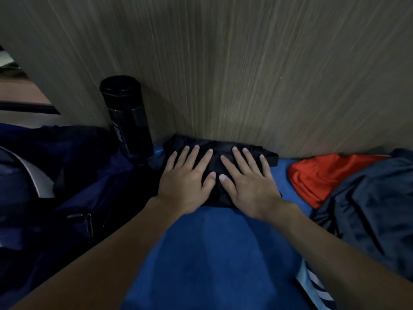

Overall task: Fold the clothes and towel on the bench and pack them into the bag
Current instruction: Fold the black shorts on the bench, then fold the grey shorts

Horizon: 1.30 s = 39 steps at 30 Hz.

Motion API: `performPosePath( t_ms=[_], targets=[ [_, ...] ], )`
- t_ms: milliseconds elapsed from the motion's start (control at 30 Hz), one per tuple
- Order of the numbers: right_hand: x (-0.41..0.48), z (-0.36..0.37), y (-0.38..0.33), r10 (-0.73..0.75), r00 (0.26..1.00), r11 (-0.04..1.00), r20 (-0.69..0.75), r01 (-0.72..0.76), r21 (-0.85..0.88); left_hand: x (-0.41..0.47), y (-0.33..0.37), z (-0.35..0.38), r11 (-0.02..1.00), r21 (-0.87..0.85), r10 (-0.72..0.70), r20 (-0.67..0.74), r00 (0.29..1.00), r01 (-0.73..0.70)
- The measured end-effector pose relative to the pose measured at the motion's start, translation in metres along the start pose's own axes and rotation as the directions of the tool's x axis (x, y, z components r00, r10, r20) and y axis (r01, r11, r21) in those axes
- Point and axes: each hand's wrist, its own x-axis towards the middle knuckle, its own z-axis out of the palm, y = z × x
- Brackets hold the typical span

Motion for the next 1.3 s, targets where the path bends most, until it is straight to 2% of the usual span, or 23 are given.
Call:
performPosePath(
  t_ms=[333, 500, 567, 633, 700, 767, 900, 967, 1067, 1167, 1233, 1300],
  targets=[
    [0.007, 0.002, -0.001, 0.032, 0.998, 0.997, 0.063, -0.036, 0.072, 0.009, -0.006, 0.002, 1.0, -0.001, -0.011, 0.053, 0.999, 0.011],
    [-0.004, -0.018, 0.005, 0.033, 0.991, 0.999, 0.127, -0.029, -0.038, 0.01, 0.001, -0.02, 0.997, 0.018, -0.072, 0.19, 0.979, 0.069],
    [-0.022, -0.03, 0.01, 0.031, 0.997, 0.999, 0.07, -0.03, -0.014, 0.005, 0.01, -0.033, 0.997, 0.014, -0.071, 0.098, 0.993, 0.07],
    [-0.05, -0.041, 0.02, 0.043, 0.998, 0.998, -0.037, -0.042, 0.036, -0.002, 0.028, -0.045, 0.999, -0.023, 0.021, -0.074, 0.997, -0.023],
    [-0.083, -0.05, 0.034, 0.073, 0.986, 0.997, -0.153, -0.068, 0.04, -0.009, 0.054, -0.055, 0.987, -0.057, 0.135, -0.18, 0.974, -0.148],
    [-0.118, -0.055, 0.055, 0.12, 0.97, 0.993, -0.21, -0.121, 0.011, -0.016, 0.089, -0.063, 0.974, -0.095, 0.188, -0.168, 0.968, -0.206],
    [-0.184, -0.059, 0.099, 0.246, 0.942, 0.962, -0.229, -0.267, -0.065, -0.029, 0.161, -0.063, 0.96, -0.162, 0.229, -0.015, 0.973, -0.229],
    [-0.212, -0.062, 0.116, 0.337, 0.924, 0.931, -0.181, -0.356, -0.084, -0.036, 0.188, -0.055, 0.949, -0.244, 0.223, 0.079, 0.972, -0.198],
    [-0.246, -0.064, 0.138, 0.468, 0.884, 0.883, -0.003, -0.467, -0.052, -0.046, 0.216, -0.039, 0.909, -0.41, 0.186, 0.247, 0.951, -0.071],
    [-0.268, -0.052, 0.152, 0.457, 0.883, 0.889, 0.106, -0.456, -0.04, -0.054, 0.228, -0.025, 0.915, -0.404, 0.11, 0.253, 0.961, 0.002],
    [-0.276, -0.04, 0.155, 0.416, 0.906, 0.908, 0.081, -0.418, 0.002, -0.058, 0.231, -0.023, 0.872, -0.485, 0.052, 0.223, 0.974, 0.064],
    [-0.28, -0.036, 0.157, 0.401, 0.915, 0.916, -0.038, -0.4, 0.041, -0.06, 0.233, -0.03, 0.803, -0.586, -0.001, 0.186, 0.983, 0.112]
  ],
)
